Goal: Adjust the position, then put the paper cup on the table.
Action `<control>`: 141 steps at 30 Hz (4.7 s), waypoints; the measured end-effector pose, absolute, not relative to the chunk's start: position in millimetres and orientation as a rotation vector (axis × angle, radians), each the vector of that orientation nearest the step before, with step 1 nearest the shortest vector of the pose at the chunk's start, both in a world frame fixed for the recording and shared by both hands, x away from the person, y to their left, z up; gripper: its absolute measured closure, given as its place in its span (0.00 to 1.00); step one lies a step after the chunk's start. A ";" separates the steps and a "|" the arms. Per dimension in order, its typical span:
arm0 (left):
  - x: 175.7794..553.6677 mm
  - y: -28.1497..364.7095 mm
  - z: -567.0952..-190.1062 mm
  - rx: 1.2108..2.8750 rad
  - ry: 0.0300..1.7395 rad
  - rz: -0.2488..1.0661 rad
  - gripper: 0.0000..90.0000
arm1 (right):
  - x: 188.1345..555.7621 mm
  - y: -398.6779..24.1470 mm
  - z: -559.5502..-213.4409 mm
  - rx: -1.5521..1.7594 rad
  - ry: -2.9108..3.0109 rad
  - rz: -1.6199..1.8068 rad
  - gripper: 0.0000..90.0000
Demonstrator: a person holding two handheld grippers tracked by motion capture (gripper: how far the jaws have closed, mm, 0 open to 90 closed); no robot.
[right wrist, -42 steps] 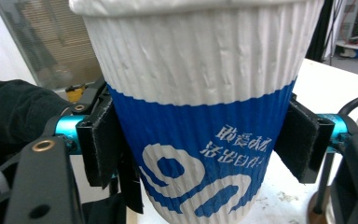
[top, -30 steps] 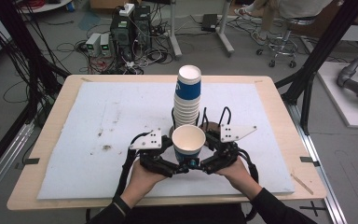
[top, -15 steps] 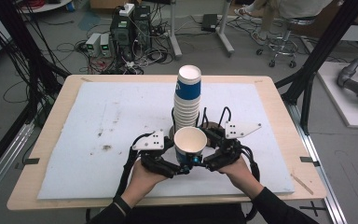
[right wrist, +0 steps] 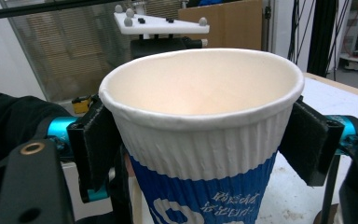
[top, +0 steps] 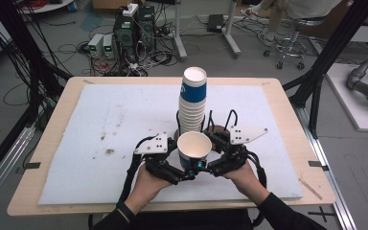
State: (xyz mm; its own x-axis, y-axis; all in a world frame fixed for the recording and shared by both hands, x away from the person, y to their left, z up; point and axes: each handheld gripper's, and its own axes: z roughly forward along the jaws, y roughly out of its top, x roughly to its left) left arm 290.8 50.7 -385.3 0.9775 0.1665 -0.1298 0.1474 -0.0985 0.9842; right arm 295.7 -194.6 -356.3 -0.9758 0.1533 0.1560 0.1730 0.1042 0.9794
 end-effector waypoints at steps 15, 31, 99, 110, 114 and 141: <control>292.0 53.2 -384.2 1.666 0.236 0.002 0.25 | 294.3 -190.9 -359.6 -0.339 -2.324 -2.055 0.24; 292.6 52.6 -384.4 1.685 0.221 0.000 0.28 | 295.6 -190.9 -360.3 -0.344 -2.321 -2.028 0.22; 288.6 171.2 -391.6 1.680 0.576 0.419 0.16 | 308.7 -274.0 -353.3 -0.675 -2.449 -2.226 0.22; 286.6 170.6 -391.9 1.682 0.585 0.433 0.16 | 308.1 -290.0 -338.9 -0.706 -2.451 -2.262 0.22; 287.0 172.2 -392.3 1.680 0.587 0.429 0.16 | 309.8 -297.6 -332.9 -0.734 -2.456 -2.284 0.22; 287.0 172.1 -394.0 1.687 0.585 0.428 0.16 | 341.2 -364.2 -336.2 -1.170 -2.499 -2.361 0.23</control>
